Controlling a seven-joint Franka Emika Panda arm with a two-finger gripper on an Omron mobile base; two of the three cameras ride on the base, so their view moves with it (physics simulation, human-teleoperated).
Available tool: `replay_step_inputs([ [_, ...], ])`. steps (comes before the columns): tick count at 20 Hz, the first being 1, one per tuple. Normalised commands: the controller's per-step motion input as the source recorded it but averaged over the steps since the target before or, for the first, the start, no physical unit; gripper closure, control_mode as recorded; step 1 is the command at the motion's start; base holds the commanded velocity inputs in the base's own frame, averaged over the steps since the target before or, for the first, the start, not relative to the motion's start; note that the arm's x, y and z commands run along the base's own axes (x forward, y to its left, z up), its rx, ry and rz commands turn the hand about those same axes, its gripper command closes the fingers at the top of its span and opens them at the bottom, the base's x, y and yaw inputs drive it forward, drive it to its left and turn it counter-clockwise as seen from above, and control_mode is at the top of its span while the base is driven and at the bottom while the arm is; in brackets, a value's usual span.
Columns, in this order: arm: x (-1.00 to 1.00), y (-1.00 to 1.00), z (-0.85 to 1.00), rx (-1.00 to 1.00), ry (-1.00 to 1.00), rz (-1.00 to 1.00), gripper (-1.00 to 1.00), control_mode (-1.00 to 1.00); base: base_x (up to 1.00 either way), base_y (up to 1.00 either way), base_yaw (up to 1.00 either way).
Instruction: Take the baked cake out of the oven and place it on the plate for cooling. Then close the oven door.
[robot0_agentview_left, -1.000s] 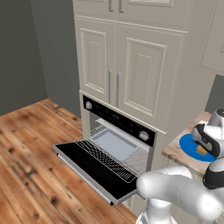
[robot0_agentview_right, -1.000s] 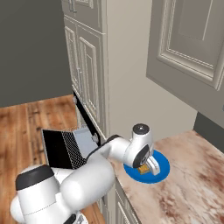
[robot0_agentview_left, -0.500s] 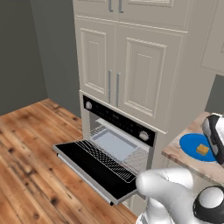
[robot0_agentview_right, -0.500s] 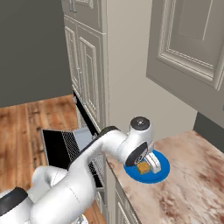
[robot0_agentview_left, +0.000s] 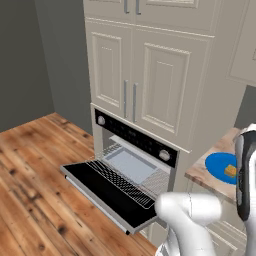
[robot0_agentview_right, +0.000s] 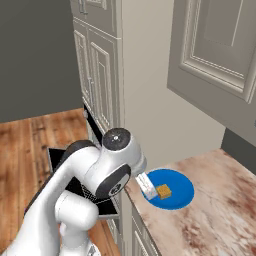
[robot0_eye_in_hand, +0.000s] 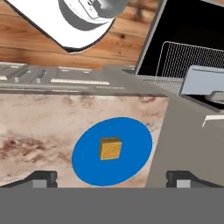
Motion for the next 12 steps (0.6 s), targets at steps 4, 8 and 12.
replay_step_inputs([
  [4, -0.06, 1.0, 0.75, -0.01, 0.0, 0.0, -1.0, -1.0, 0.0, 0.0, 0.0],
  [8, 0.0, 0.94, 0.56, 0.0, 0.03, 0.0, -1.0, -1.0, 0.0, 0.0, 0.0],
  [12, 0.0, 0.86, 0.39, 0.0, 0.07, 0.0, -1.0, -1.0, 0.0, 0.0, 0.0],
])
